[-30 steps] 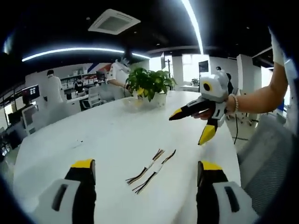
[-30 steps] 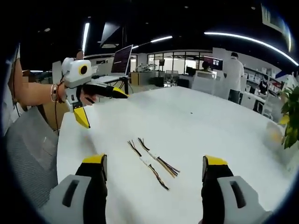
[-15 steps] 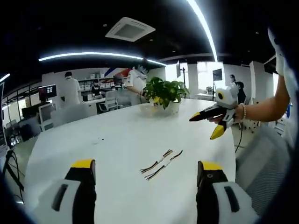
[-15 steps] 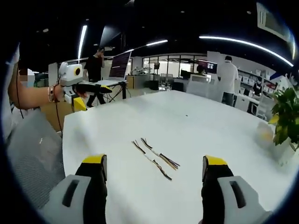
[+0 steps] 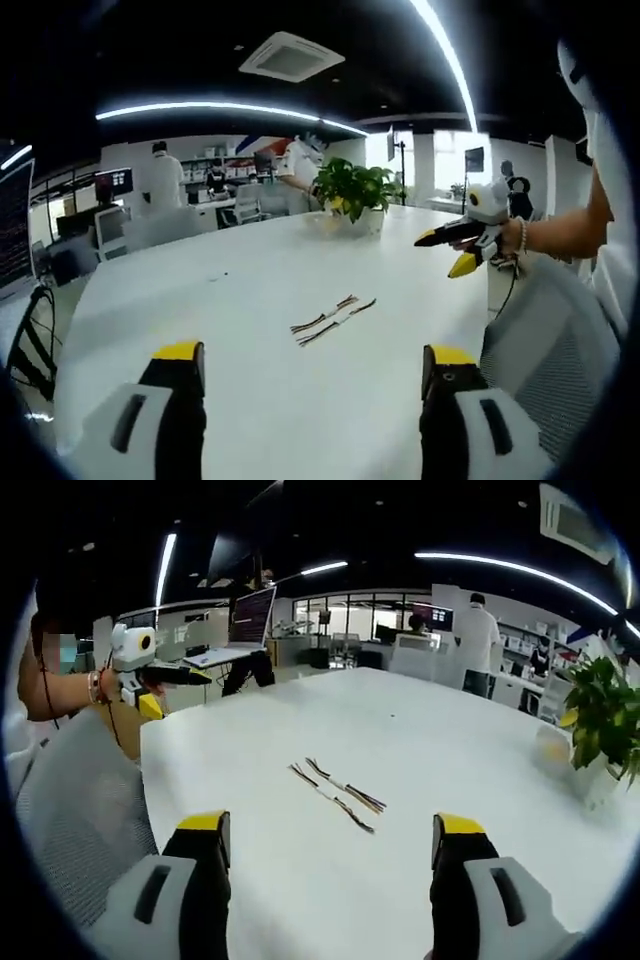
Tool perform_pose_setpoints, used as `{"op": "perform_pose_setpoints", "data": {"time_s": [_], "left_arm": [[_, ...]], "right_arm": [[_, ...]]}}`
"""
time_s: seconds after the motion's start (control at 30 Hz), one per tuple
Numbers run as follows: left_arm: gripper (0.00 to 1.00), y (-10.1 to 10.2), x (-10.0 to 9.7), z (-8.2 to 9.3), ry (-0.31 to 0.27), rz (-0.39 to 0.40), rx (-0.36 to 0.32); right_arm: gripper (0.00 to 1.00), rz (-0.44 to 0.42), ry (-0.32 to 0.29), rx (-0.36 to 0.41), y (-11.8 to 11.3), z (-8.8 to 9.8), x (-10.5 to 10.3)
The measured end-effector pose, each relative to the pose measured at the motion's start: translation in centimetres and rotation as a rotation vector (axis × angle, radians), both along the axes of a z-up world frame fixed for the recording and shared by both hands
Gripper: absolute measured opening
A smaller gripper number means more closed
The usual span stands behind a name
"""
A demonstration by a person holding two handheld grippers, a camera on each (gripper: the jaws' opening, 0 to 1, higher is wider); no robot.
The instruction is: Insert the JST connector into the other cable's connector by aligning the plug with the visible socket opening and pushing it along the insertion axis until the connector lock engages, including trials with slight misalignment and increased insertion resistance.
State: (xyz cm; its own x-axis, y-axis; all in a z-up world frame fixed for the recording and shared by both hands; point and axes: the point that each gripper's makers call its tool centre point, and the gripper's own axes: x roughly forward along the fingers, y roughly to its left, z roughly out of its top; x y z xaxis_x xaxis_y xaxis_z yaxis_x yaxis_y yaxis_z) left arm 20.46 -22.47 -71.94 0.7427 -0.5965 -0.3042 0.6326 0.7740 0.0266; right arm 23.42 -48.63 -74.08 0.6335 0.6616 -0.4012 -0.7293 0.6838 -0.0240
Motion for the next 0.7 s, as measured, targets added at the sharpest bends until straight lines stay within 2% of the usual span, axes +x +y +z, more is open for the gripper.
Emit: {"op": "perform_pose_setpoints", "data": {"time_s": [0.17, 0.33, 0.47, 0.7], "left_arm": [[0.89, 0.8, -1.7, -0.2, 0.001, 0.028, -0.01], [0.88, 1.7, -2.9, -0.3, 0.011, 0.034, 0.01], [0.88, 2.8, -3.5, -0.8, 0.03, 0.07, -0.007], [0.88, 2.8, -4.3, -1.2, 0.043, 0.089, -0.032]], "right_arm": [[0.81, -0.004, 0.006, 0.0, 0.0, -0.2, -0.9], [0.81, -0.005, 0.022, 0.004, -0.3, -0.3, -2.2], [0.8, -0.02, 0.036, -0.002, -0.6, -1.0, -3.1], [0.8, -0.024, 0.074, -0.001, -0.5, -2.2, -4.8]]}}
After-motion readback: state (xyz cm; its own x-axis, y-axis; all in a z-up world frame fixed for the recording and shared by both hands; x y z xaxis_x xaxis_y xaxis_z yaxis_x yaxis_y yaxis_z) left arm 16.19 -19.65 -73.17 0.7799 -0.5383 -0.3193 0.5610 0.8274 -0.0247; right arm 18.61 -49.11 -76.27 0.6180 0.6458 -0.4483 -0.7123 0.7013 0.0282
